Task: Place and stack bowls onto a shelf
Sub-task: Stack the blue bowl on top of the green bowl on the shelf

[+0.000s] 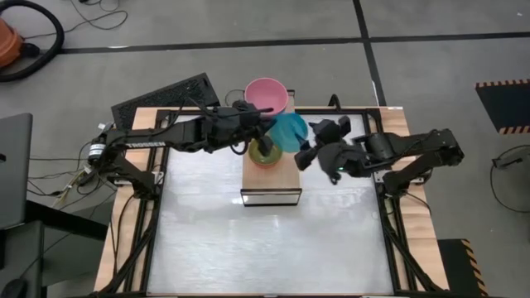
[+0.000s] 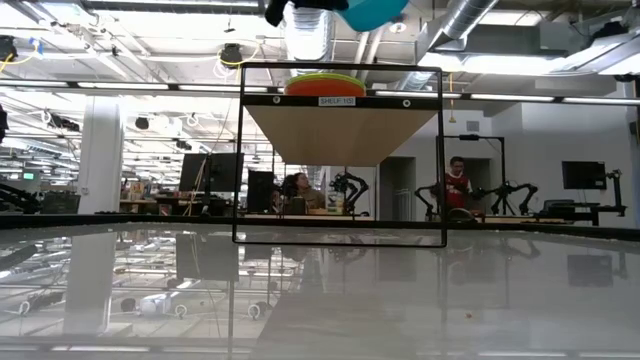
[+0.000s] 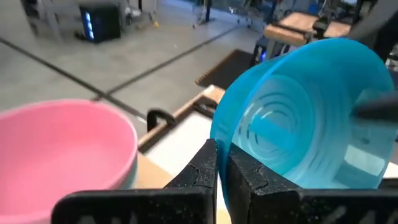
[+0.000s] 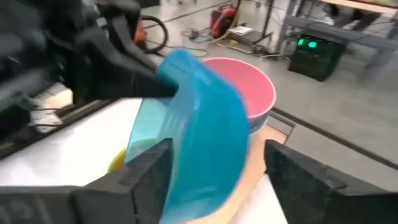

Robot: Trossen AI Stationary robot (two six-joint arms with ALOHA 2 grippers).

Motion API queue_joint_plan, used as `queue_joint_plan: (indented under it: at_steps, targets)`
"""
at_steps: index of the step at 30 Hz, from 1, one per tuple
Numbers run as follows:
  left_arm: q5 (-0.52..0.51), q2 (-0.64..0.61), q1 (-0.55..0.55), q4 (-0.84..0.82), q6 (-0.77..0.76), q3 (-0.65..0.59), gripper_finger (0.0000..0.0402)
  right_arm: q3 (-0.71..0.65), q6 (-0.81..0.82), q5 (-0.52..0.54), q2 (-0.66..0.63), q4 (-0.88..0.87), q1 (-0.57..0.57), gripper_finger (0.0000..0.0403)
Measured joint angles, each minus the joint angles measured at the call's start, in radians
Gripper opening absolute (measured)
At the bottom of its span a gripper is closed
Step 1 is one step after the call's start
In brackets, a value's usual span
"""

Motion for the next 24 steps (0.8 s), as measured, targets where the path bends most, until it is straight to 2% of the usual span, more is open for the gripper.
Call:
queue_joint_plan:
  at_steps: [3,7,10,14,19,24]
  targets:
    - [0.006,-0.003,0.000,-0.067,-0.060,0.025,0.0002,0.000,0.009,-0.004,-0.050,0.002,0.035,0.0294]
    - [-0.006,-0.005,0.001,-0.192,-0.173,0.084,0.0002,0.000,0.010,0.004,-0.121,0.002,0.091,0.0295]
    - [0.010,-0.005,0.001,-0.393,-0.329,0.162,0.0001,0.000,0.015,0.008,-0.171,0.008,0.134,0.0294]
    - [0.045,-0.007,0.005,-0.660,-0.463,0.262,0.0001,0.000,0.029,0.018,-0.231,0.002,0.180,0.0294]
    - [0.158,-0.001,0.014,-0.777,-0.566,0.274,0.0000,0.000,0.029,0.092,-0.257,-0.030,0.211,0.0294]
    - [0.213,0.051,0.078,-0.862,-0.666,0.272,0.0000,0.000,0.029,0.122,-0.258,-0.051,0.215,0.0294]
